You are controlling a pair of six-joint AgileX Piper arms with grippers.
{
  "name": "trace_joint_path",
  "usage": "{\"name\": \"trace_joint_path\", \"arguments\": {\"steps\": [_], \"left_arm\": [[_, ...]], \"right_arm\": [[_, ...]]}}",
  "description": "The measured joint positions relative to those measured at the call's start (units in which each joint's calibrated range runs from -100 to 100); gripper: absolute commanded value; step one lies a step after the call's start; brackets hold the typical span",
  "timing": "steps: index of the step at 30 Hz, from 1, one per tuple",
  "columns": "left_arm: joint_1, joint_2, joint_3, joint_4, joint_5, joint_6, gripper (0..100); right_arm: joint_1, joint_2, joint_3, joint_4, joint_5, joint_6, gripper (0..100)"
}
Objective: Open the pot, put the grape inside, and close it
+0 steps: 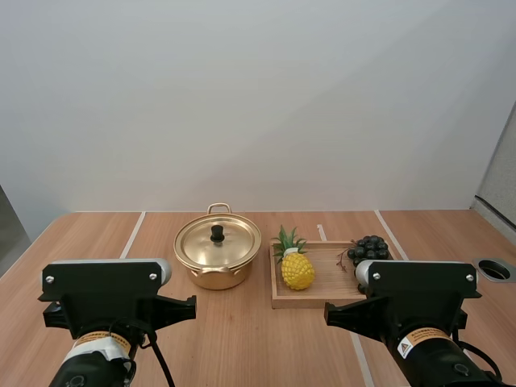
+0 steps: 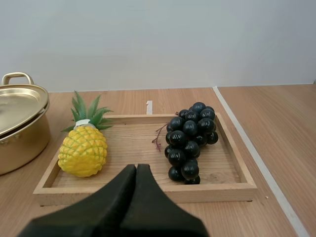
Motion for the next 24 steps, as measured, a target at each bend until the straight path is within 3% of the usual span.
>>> {"name": "trace_joint_path", "arguments": {"steps": [14, 19, 24], "left_arm": [[0.00, 0.00, 0.00, 0.00, 0.00, 0.00, 0], [0.00, 0.00, -0.54, 0.51, -1.69, 0.52, 0], [0.00, -0.06, -9.40, 1.41, -2.66, 0.80, 0]], "right_arm": [[0.00, 0.00, 0.00, 0.62, 0.00, 0.00, 0], [0.00, 0.00, 0.00, 2.31, -8.40, -0.09, 0], [0.00, -0.08, -9.04, 4.27, -10.21, -0.09, 0]]}}
